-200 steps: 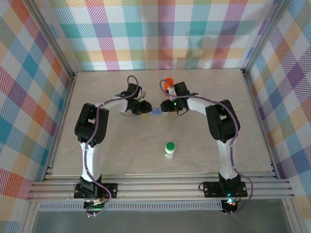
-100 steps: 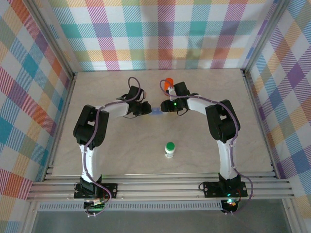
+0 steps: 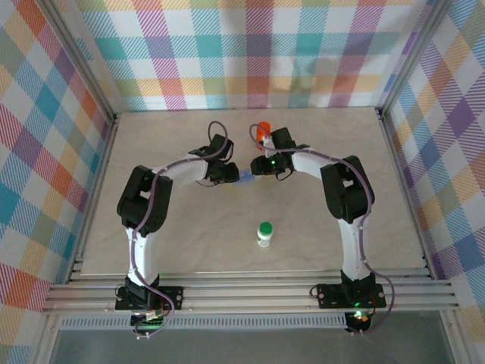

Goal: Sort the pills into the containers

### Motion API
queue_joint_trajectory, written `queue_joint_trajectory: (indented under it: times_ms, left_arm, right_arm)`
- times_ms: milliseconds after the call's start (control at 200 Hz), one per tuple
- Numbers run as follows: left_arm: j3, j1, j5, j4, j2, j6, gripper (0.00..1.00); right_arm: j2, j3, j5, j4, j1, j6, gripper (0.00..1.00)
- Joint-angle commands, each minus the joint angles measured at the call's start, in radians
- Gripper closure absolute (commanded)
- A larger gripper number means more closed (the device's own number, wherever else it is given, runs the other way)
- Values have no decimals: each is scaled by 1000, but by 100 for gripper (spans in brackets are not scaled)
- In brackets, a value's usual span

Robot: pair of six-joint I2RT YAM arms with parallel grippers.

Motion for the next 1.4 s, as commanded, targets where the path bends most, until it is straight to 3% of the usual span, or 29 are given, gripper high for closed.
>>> queue_joint_trajectory:
  times_ms: [0, 95, 280, 360, 525, 630, 725, 865, 1040, 1395]
  left_arm:
    - [35, 2, 98, -161, -23, 16, 66]
    - [54, 30, 126, -140, -75, 32, 59]
    - [71, 56, 75, -105, -133, 142, 57]
    - [47, 50, 95, -50, -142, 245, 48]
    - [-45, 44, 125, 103, -151, 537, 40]
    - [-150, 43, 278, 192, -183, 896, 36]
    - [-185, 42, 264, 238, -178, 1068, 33]
    - [-66, 41, 272, 81, -87, 1150, 35]
    - [-35, 32, 264, 86, -44, 1178, 35]
    - [117, 7, 195, -69, 85, 1238, 39]
  right_arm:
    - [29, -10, 20, -120, 3, -8, 51]
    - [29, -8, 4, -123, 3, -20, 51]
    - [30, -9, -60, -106, 3, -32, 53]
    - [30, -7, -73, -105, 1, -37, 54]
    - [24, -13, -102, -98, -2, -46, 55]
    - [24, -21, -120, -89, -10, -51, 54]
    - [22, -30, -126, -80, -13, -54, 54]
    - [24, -39, -134, -66, -15, -53, 54]
    - [25, -46, -148, -61, -13, -53, 54]
    - [29, -47, -163, -62, -15, -54, 54]
